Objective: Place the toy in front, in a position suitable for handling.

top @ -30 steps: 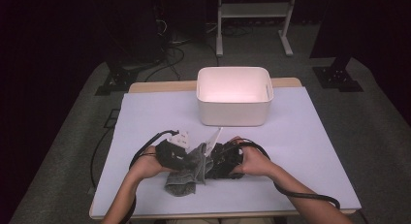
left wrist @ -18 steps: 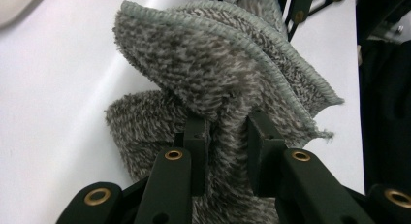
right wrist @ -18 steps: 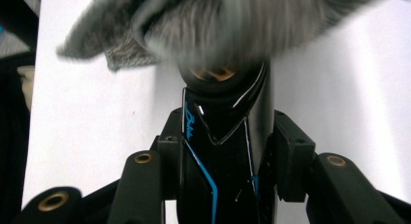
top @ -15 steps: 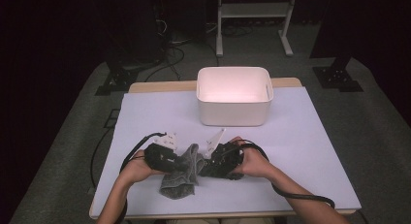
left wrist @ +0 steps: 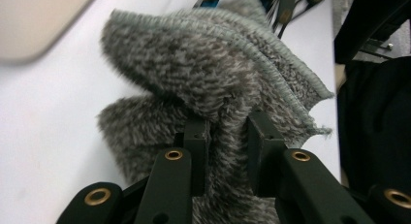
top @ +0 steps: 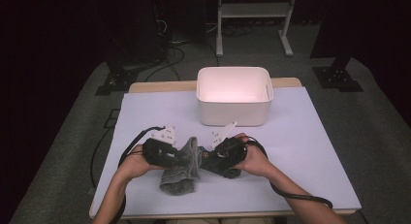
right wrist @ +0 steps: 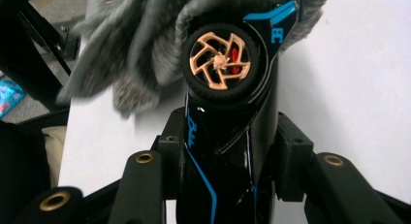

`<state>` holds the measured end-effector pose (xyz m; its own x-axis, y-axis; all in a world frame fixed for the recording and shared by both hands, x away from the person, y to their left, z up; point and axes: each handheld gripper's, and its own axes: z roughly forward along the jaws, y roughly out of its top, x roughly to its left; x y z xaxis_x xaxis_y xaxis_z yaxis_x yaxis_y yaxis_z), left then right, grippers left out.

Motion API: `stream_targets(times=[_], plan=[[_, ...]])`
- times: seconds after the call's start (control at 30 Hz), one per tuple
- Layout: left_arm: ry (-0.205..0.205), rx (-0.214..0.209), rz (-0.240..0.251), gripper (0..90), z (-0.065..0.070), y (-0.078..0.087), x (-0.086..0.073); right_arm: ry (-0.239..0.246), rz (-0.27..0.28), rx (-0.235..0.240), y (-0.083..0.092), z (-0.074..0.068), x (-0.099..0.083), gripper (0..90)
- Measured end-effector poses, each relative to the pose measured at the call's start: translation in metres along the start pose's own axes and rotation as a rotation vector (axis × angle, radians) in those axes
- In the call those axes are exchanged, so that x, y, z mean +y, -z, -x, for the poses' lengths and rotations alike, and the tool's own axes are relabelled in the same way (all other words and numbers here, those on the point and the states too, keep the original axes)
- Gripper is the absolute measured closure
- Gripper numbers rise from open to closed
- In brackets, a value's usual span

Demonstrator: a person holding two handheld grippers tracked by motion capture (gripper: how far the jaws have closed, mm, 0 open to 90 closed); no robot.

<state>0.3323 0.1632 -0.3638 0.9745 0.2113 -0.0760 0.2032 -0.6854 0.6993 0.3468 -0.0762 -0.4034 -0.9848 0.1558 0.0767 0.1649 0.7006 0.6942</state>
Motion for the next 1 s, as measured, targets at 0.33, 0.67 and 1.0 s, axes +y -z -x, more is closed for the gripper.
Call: stream_targets(times=[0.33, 0.67, 1.0], plan=[[-0.114, -0.008, -0.058, 73.6, 0.010, -0.013, 0.049, -0.029, 0.082, -0.048, 0.022, -0.003, -0.023, 55.9], [-0.170, -0.016, -0.077, 73.5, 0.015, -0.022, 0.082, -0.052, 0.101, -0.090, 0.068, -0.011, -0.054, 55.7], [-0.108, -0.009, -0.060, 73.5, 0.005, -0.007, 0.067, -0.022, 0.109, -0.087, 0.072, -0.017, -0.052, 56.0]])
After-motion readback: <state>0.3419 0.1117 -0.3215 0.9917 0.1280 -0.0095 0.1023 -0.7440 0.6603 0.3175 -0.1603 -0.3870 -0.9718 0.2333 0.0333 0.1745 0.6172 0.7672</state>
